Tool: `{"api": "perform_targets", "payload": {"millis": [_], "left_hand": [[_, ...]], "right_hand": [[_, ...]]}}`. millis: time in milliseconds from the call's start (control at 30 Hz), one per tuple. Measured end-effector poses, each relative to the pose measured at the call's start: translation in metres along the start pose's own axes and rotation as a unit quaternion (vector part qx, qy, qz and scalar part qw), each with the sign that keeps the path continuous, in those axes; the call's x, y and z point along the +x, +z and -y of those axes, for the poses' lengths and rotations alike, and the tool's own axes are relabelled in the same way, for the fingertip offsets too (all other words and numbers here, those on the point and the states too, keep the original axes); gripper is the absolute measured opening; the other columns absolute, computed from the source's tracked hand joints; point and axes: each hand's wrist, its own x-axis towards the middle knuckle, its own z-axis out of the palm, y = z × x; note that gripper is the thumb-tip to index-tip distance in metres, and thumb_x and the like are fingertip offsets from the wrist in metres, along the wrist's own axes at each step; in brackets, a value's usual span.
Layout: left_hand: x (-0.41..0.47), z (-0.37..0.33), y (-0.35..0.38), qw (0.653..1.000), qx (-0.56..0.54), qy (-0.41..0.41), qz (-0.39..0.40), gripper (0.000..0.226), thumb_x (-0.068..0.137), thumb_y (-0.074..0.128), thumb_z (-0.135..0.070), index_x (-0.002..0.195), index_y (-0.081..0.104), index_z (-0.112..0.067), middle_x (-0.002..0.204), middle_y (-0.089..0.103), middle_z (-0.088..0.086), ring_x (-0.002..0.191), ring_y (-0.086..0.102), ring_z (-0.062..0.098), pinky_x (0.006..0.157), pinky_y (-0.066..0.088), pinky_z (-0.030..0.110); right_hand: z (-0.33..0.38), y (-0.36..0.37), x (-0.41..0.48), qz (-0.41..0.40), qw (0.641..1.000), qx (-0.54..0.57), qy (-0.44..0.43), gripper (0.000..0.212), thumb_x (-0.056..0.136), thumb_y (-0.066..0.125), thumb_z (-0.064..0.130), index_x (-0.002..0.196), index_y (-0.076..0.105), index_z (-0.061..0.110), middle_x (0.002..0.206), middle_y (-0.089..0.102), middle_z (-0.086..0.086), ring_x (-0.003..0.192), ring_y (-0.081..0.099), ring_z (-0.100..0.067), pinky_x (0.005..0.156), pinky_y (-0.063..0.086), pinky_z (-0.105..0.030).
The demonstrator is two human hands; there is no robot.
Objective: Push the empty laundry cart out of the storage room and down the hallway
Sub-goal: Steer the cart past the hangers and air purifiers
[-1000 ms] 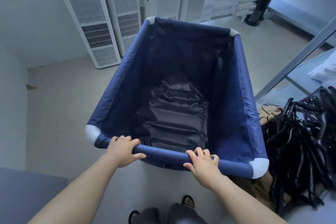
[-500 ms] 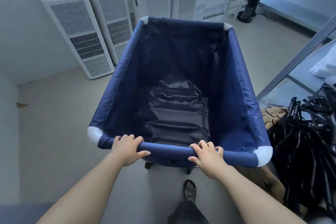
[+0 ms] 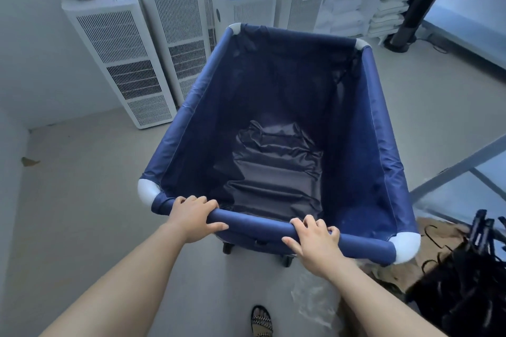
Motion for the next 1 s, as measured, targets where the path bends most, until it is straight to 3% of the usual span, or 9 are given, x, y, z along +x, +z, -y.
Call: {"api": "perform_targets", "payload": {"millis": [300,533,867,1000], "left_hand": [[0.071,0.002,-0.031,1.000,-0.001,-0.001,-0.019,0.049,0.083,0.040,-0.070,0.107,0.050,-0.029,0.109,0.058,-0.011,0.105,0.051,0.017,0.098,0.032,0.039],[0.074,-0.001,-0.026,0.999,0.004,-0.003,-0.051,0.048,0.083,0.037,-0.071,0.107,0.050,-0.030,0.108,0.058,-0.010,0.103,0.051,0.018,0.096,0.033,0.039],[-0.028,-0.019,0.015,0.999,-0.009,-0.014,-0.049,0.044,0.084,0.039,-0.069,0.105,0.050,-0.032,0.105,0.058,-0.013,0.103,0.051,0.015,0.096,0.033,0.036],[-0.088,-0.023,0.037,0.999,-0.005,-0.021,-0.029,0.043,0.085,0.039,-0.067,0.107,0.050,-0.032,0.107,0.058,-0.013,0.104,0.051,0.014,0.098,0.033,0.036]], "right_hand": [[-0.014,-0.036,0.071,-0.006,1.000,-0.018,0.001,0.050,0.092,0.029,0.063,0.127,0.037,0.029,0.117,0.045,0.000,0.111,0.043,-0.023,0.096,0.029,-0.046],[-0.019,-0.034,0.075,-0.035,0.999,-0.020,-0.007,0.048,0.092,0.030,0.063,0.125,0.039,0.030,0.116,0.044,0.001,0.109,0.043,-0.023,0.093,0.028,-0.043],[-0.008,0.004,-0.026,-0.026,0.999,-0.010,-0.036,0.046,0.095,0.033,0.056,0.130,0.036,0.027,0.124,0.042,0.000,0.112,0.041,-0.024,0.099,0.026,-0.045],[0.007,0.030,-0.080,-0.011,0.999,-0.017,-0.039,0.046,0.095,0.038,0.053,0.133,0.033,0.027,0.130,0.038,-0.004,0.117,0.038,-0.027,0.104,0.022,-0.054]]}}
